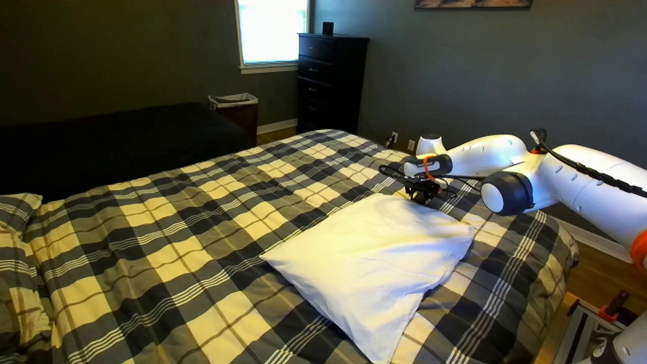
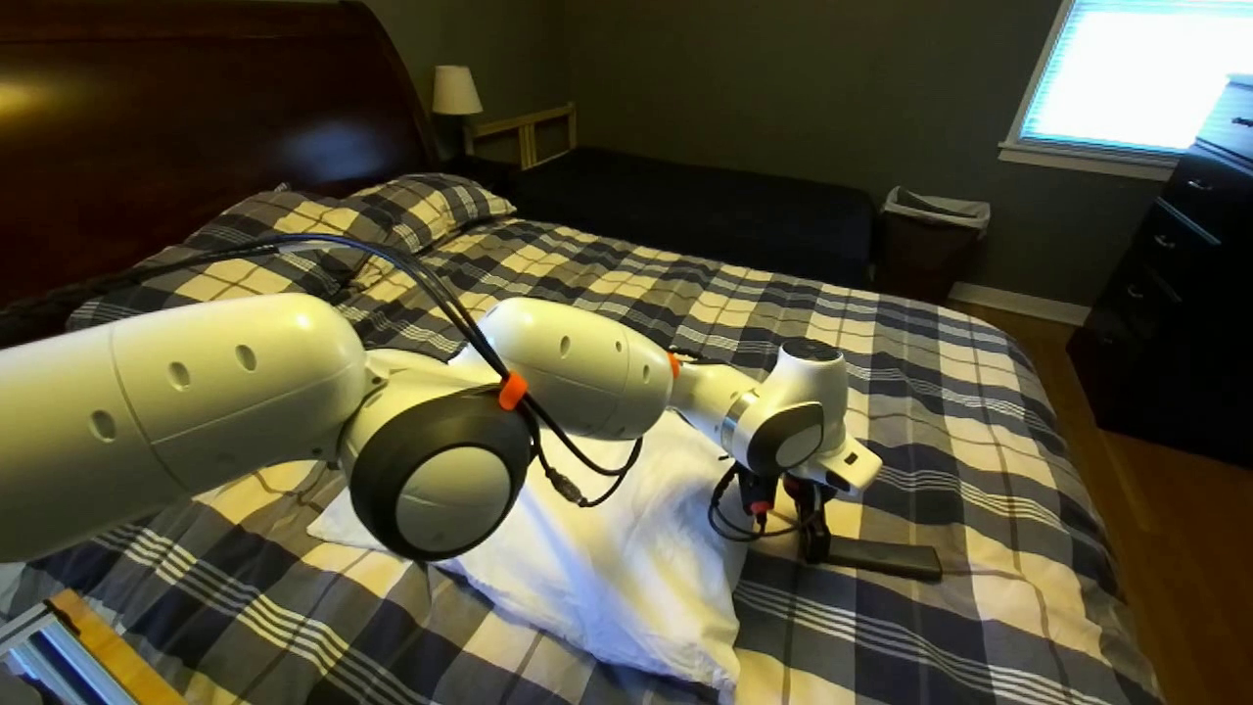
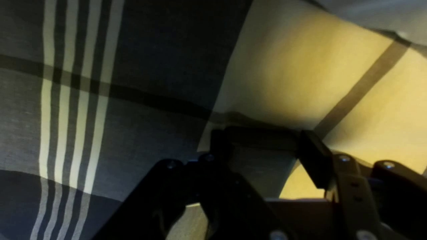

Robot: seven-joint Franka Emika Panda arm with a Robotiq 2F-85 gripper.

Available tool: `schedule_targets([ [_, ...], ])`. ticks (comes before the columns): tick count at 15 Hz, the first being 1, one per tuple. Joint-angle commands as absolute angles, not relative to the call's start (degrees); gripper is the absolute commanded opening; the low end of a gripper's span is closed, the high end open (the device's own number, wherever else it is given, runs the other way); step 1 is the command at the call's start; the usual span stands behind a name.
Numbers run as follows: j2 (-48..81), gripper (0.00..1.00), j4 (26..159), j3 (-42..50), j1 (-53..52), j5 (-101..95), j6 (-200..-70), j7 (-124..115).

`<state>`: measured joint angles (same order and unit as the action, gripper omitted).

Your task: Put the remote on the pillow

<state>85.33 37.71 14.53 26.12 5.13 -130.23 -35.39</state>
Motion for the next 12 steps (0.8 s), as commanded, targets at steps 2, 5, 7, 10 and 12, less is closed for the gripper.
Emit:
schedule_targets([
  [2,85.3,0.34,35.6,13.6,26.3,4.6,-127.7,-35.5],
  [5,85.2,0.34,32.4,12.6,26.4,4.9,-123.5,-33.6],
  [7,83.9,0.34,33.1,12.3,25.7,5.5,-121.5,-32.3],
  [10,82.8,0.34,33.1,12.1,24.7,5.3,-118.5,-31.9],
  [12,82.1,0.34,33.2,12.2,24.0,5.3,-116.9,-32.0],
])
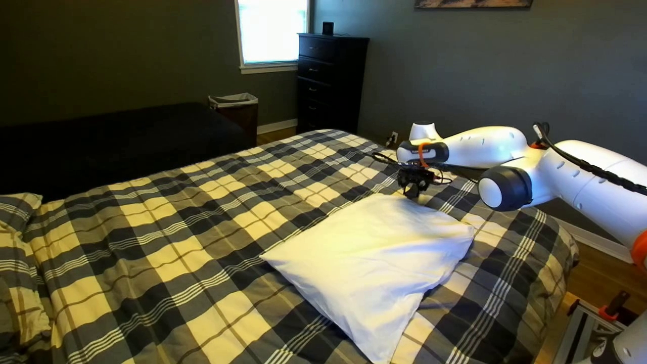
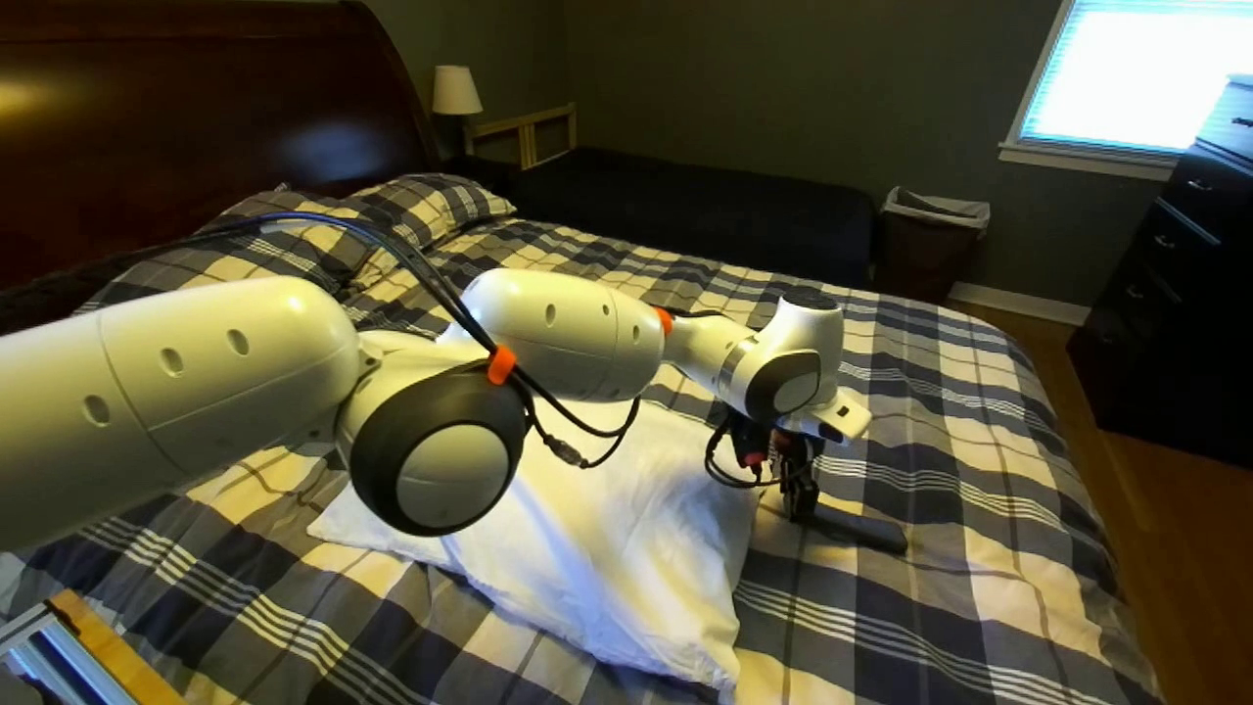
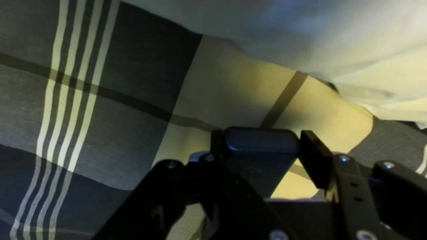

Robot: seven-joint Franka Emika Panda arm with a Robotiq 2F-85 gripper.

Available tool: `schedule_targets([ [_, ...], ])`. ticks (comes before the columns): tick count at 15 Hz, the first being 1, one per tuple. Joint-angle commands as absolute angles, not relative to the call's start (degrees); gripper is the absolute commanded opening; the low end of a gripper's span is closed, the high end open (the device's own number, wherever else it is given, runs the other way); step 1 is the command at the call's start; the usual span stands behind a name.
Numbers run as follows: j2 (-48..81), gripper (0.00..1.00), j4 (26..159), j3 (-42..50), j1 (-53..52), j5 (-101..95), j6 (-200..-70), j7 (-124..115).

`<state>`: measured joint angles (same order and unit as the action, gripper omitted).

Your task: Put the remote on the pillow

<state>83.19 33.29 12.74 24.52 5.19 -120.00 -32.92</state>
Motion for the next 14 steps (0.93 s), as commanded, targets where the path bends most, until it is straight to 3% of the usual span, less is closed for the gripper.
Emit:
schedule_targets([
  [1,81.7,0.34,33.3,12.3,23.6,5.2,-116.0,-32.1],
  [14,72.7,0.34,37.3,10.8,17.1,5.4,-106.0,-30.4],
])
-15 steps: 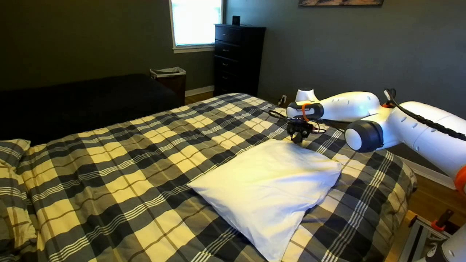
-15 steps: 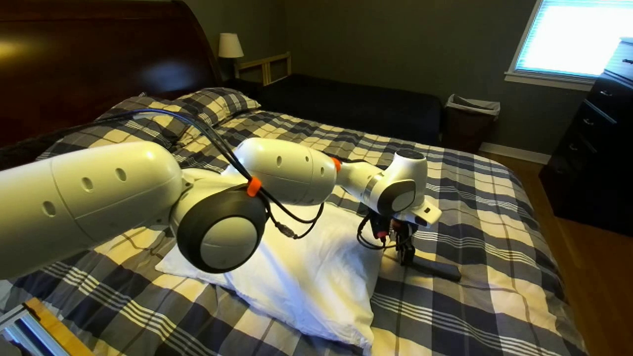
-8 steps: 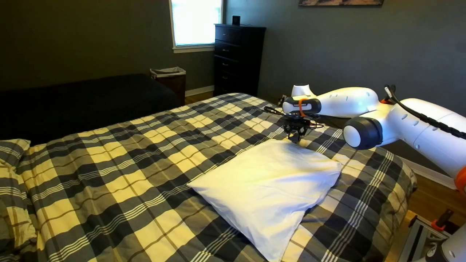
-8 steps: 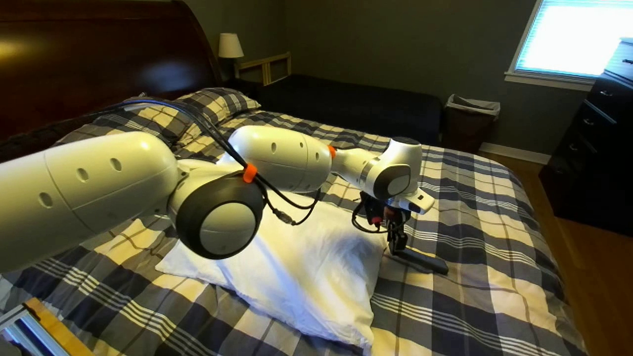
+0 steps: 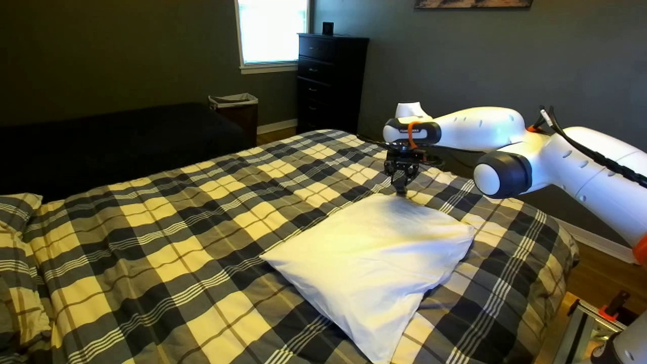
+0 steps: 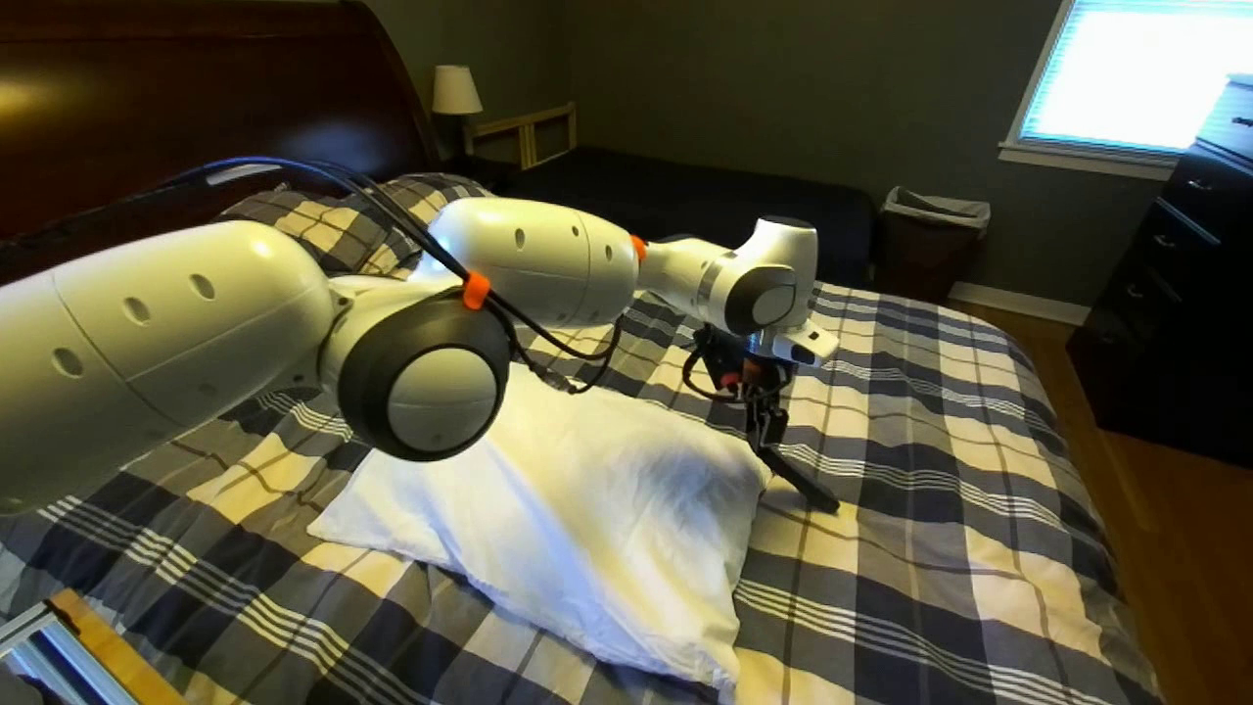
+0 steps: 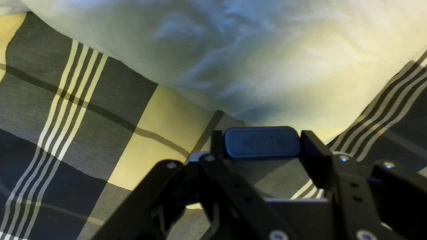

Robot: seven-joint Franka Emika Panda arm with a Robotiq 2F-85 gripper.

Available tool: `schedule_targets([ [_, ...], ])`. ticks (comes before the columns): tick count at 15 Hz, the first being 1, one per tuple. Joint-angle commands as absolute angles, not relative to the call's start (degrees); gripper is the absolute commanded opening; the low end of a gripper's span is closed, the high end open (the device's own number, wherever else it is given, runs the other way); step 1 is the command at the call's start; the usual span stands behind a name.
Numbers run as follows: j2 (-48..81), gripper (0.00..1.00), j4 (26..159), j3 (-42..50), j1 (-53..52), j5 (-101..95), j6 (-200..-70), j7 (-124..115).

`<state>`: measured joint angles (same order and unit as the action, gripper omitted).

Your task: Put the remote on the pillow

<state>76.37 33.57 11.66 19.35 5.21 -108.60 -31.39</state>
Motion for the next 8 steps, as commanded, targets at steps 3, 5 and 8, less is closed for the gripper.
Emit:
schedule_targets([
  [3,70.6,0.34,38.8,10.4,14.6,5.3,-103.1,-29.8],
  [5,69.0,0.34,40.9,10.4,13.1,5.0,-100.9,-29.3],
  [8,66.0,0.34,45.3,10.6,11.4,4.7,-97.3,-27.1],
])
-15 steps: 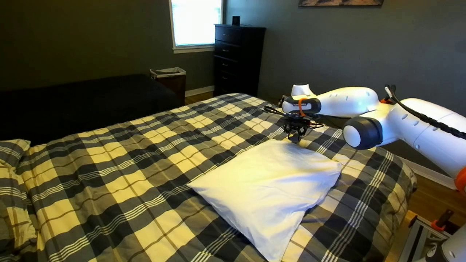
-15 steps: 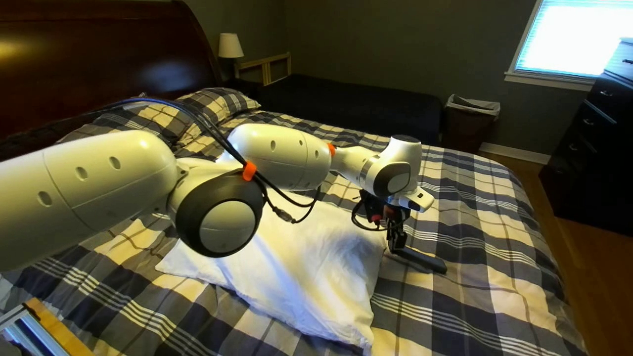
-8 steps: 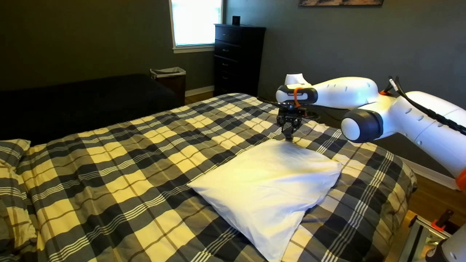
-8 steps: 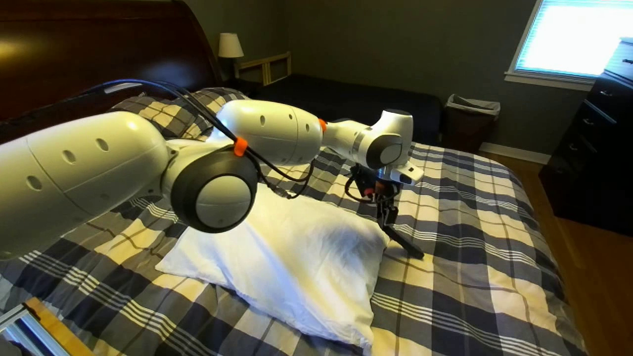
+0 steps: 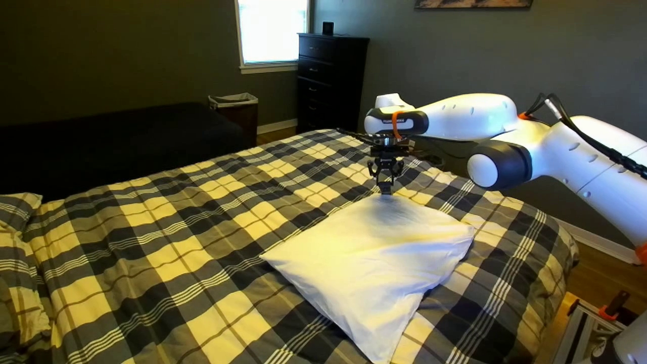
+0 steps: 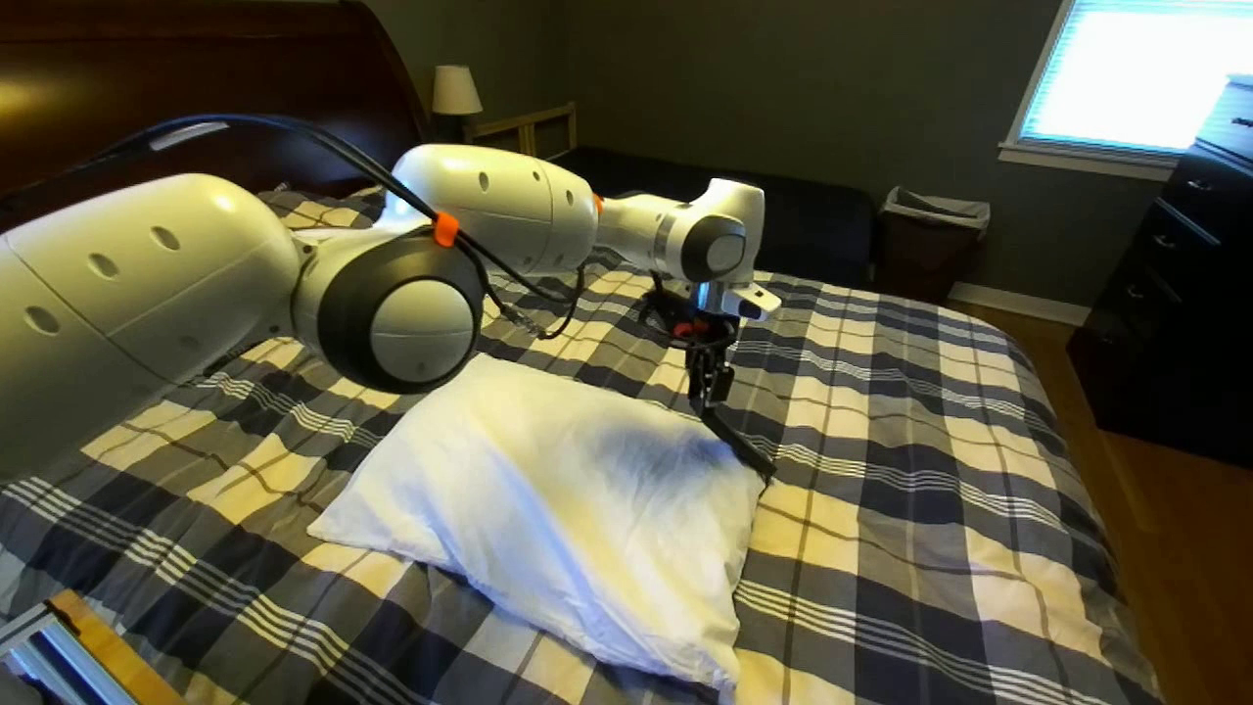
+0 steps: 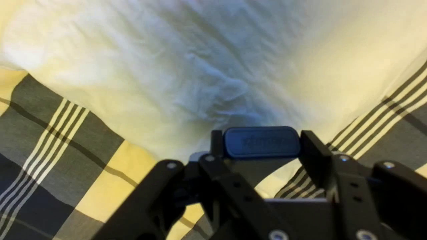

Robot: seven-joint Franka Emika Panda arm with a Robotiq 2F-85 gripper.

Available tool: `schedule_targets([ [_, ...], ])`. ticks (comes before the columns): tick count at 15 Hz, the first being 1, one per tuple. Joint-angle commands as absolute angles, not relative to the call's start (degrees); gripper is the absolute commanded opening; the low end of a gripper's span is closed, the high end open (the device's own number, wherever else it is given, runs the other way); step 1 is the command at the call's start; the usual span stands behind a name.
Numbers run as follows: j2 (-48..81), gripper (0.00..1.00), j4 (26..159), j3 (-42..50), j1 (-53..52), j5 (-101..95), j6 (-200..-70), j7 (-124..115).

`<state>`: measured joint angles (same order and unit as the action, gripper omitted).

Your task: Put the remote on the pillow

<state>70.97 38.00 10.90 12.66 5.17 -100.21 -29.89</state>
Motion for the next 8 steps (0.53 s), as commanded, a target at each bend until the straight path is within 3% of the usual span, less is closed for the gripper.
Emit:
schedule_targets([
  [1,64.8,0.34,47.0,10.7,11.0,4.7,-96.8,-26.8],
  [8,53.8,0.34,63.2,11.1,9.2,4.5,-97.7,-22.3],
])
